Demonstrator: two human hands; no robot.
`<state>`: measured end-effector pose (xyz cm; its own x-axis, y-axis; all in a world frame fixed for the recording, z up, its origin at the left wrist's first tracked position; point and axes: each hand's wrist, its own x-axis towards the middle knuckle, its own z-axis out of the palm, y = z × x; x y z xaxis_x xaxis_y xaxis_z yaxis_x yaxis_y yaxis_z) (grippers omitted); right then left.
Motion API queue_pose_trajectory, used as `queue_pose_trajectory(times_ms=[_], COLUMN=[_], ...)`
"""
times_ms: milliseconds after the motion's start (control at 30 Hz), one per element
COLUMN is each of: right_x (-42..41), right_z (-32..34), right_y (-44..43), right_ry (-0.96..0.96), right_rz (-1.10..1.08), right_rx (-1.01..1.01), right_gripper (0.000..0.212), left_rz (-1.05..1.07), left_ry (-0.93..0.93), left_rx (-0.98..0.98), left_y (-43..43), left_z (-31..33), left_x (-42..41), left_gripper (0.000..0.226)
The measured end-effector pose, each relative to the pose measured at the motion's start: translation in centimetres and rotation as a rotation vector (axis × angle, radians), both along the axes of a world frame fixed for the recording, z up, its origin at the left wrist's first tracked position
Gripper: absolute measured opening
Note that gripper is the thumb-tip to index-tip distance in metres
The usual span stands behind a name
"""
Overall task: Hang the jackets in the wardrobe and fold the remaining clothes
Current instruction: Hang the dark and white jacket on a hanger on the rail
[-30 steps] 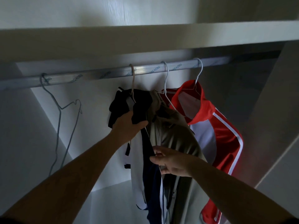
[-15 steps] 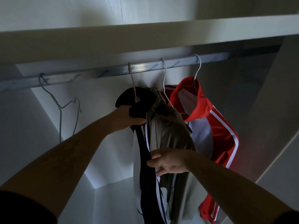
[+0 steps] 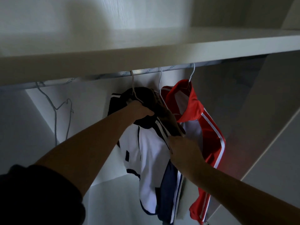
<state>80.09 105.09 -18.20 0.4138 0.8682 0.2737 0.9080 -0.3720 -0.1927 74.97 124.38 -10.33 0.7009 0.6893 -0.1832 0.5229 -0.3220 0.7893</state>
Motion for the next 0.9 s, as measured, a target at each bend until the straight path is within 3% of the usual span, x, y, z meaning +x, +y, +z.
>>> queue_pose_trajectory(times_ms=[67,133,267,333,500,633,767,900], right_x=[-0.5,-0.4,0.8,1.1,2.1,2.7,2.6,2.0], right_z=[-0.5,-0.6,-0.8,-1.3,-1.1,-0.8,-0.4,-0.5], right_y=[-0.3,-0.4,-0.5,-0.1,1.4,2.3,2.8,2.9], right_ry=[-0.064,0.002,0.1,0.164,0.157,0.042,0.06,0.091], right_rz=[0.049,0.067,-0.047,-0.076,-0.174,-0.233,-0.216,-0.187], right_rx=[-0.062,-0.036,0.196,0.162,0.271,-0.012,-0.095,-0.198], right_gripper=[0.011,0.008,0.019,0.03,0.034,0.026,0.026,0.026], left_rz=[0.048,0.062,-0.102,-0.19,-0.247,-0.182,-0.109,-0.195], left_ry=[0.024,0.068,0.166,0.18,0.109,0.074,0.065,-0.046], left_rx=[-0.015,0.033,0.249,0.313,0.457,0.571,0.654,0.647], left_y=[-0.3,-0.3,0.1,0.1,0.8,1.8,2.9,3.4], left_z=[0.0,0.1,0.4,0.0,-1.0,-2.3,-3.6,-3.8], left_x=[0.9,1.0,-0.7,-1.2,-1.6,-2.5,-3.9,-5.3], left_gripper=[0.057,0.059,0.042,0.035,0.046,0.045,0.041,0.036])
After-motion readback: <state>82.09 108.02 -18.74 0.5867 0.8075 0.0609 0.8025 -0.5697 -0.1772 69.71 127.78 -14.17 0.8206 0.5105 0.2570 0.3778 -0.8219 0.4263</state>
